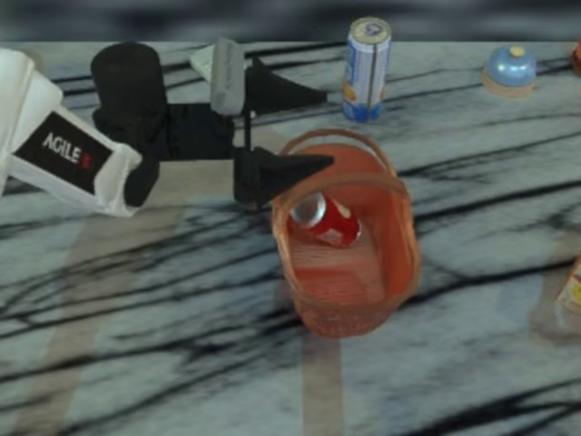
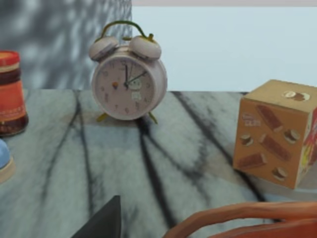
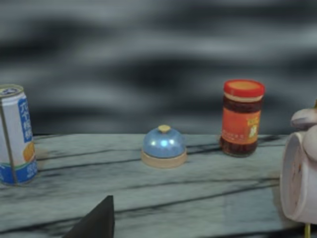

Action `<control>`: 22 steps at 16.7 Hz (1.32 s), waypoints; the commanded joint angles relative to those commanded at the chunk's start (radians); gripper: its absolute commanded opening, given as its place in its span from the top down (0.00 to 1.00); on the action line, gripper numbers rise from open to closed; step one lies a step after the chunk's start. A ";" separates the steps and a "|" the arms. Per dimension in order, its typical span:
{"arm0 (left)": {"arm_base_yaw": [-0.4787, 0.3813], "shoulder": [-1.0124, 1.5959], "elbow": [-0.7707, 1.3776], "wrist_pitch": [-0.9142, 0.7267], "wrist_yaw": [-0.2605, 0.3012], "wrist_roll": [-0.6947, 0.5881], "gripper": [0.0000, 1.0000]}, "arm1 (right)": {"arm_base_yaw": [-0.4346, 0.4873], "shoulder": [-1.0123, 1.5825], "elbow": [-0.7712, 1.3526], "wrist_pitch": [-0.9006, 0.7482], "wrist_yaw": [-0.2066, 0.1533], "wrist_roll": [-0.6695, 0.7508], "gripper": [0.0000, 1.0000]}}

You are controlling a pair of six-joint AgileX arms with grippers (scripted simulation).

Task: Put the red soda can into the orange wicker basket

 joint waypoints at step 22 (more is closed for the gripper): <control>0.239 -1.496 -0.728 -0.691 -0.827 -0.136 0.00 | 0.452 1.604 1.596 -1.105 -0.002 -0.693 0.00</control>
